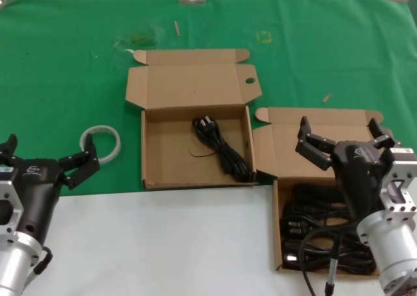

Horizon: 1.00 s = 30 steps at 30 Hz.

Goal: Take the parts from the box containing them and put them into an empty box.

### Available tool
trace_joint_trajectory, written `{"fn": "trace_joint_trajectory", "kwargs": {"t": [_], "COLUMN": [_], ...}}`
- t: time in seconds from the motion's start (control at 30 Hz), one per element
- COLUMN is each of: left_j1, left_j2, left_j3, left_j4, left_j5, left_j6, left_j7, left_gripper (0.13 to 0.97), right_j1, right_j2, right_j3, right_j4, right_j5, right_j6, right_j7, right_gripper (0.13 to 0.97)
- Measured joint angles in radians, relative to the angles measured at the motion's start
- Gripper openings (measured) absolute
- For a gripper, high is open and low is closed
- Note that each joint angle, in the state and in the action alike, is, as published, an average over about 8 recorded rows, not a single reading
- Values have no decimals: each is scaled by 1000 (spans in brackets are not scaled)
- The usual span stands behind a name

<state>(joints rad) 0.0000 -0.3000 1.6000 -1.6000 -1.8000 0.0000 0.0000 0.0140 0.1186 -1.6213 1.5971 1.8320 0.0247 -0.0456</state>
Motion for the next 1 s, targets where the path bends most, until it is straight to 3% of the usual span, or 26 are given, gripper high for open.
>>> {"fn": "trace_joint_trajectory", "kwargs": {"t": [1.0], "left_j1": [0], "left_j2": [0], "left_j3": [0], "left_j4": [0], "left_j5": [0], "left_j6": [0], "left_j7": [0], "left_gripper": [965], "right_j1": [0], "right_j2": [0], "right_j3": [0], "right_j4": [0], "right_j5": [0], "right_j6": [0], "right_j7": [0], "right_gripper": [966]}}
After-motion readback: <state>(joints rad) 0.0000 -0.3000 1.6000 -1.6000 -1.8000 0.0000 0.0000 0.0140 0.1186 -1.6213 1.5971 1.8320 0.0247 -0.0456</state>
